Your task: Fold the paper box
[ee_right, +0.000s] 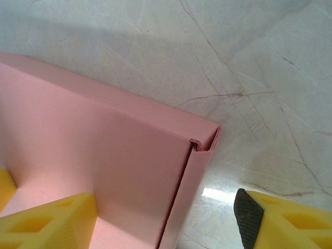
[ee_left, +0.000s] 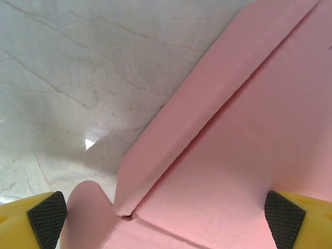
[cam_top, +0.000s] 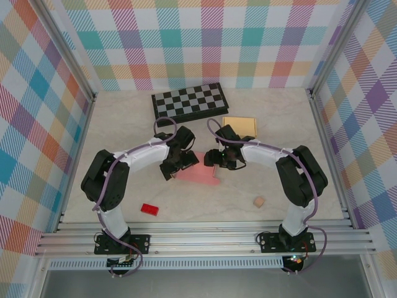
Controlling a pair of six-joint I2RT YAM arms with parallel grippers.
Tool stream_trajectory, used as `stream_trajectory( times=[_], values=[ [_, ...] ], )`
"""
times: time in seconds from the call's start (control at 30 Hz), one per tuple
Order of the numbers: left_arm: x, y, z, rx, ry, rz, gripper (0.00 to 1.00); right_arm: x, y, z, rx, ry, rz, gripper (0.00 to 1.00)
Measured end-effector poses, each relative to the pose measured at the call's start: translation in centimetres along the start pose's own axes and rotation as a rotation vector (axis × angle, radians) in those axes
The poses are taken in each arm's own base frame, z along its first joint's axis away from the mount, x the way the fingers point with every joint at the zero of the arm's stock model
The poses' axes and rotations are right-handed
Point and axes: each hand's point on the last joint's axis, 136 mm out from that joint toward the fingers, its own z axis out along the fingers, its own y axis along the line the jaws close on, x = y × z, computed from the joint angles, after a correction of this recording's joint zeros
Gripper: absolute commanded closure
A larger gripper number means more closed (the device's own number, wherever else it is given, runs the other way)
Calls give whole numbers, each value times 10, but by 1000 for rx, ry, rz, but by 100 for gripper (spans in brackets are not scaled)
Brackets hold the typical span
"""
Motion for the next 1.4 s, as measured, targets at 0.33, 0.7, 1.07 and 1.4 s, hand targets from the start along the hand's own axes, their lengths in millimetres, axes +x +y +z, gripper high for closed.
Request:
stream_trajectory(
  times=[0.33,0.7,1.07,1.4],
  values=[
    [-12,-15,-7,21,-31,-5,0,0,0,0,-2,0,0,27],
    [-4,-9,2,9,-1,-32,0,0,0,0,-4,2,0,27],
    [5,-13,5,19,16,-87,1,0,0,1,-3,3,1,27],
    [5,-12,5,15,10,-81,0,1,0,1,-3,3,-1,27]
  ],
)
